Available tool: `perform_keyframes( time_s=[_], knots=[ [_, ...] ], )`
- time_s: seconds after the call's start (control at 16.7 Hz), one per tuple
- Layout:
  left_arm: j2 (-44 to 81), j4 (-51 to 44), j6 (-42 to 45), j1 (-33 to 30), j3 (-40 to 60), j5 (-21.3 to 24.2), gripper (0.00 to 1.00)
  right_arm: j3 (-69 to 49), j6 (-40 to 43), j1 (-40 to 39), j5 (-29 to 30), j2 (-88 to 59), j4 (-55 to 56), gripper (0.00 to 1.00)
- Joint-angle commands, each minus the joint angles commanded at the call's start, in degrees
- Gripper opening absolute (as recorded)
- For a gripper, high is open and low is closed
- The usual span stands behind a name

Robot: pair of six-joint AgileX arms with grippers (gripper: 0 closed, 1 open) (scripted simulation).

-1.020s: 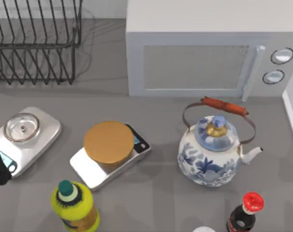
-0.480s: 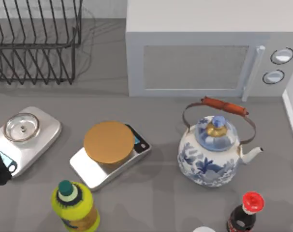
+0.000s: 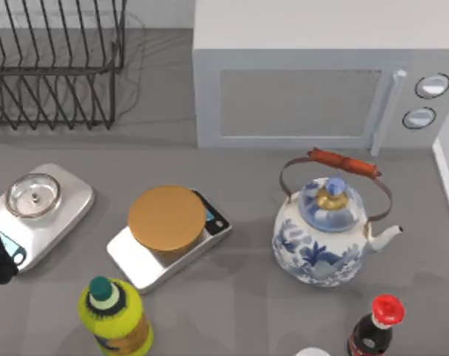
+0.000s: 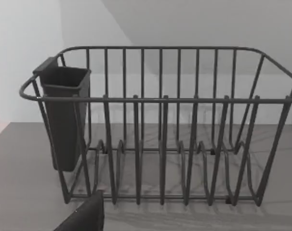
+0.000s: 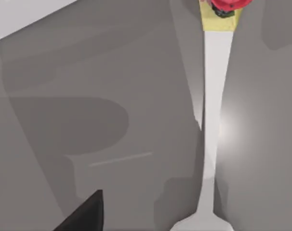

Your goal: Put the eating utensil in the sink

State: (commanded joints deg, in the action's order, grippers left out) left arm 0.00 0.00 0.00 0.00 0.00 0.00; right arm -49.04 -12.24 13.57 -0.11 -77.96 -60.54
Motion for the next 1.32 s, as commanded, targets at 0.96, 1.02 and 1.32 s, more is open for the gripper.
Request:
perform_keyframes(
  time_s=[0.96, 1.02, 1.32],
  knots=[
    [0.0, 0.0, 0.0, 0.0, 0.0, 0.0, 1.0, 13.01, -0.49, -0.22, -0.01, -11.77, 25.04, 1.0],
    [0.0, 0.0, 0.0, 0.0, 0.0, 0.0, 1.0, 13.85, -0.51, -0.24, -0.01, -12.58, 26.43, 1.0],
    [0.0, 0.0, 0.0, 0.0, 0.0, 0.0, 1.0, 14.49, -0.53, -0.25, -0.01, -13.14, 27.42, 1.0]
  ],
)
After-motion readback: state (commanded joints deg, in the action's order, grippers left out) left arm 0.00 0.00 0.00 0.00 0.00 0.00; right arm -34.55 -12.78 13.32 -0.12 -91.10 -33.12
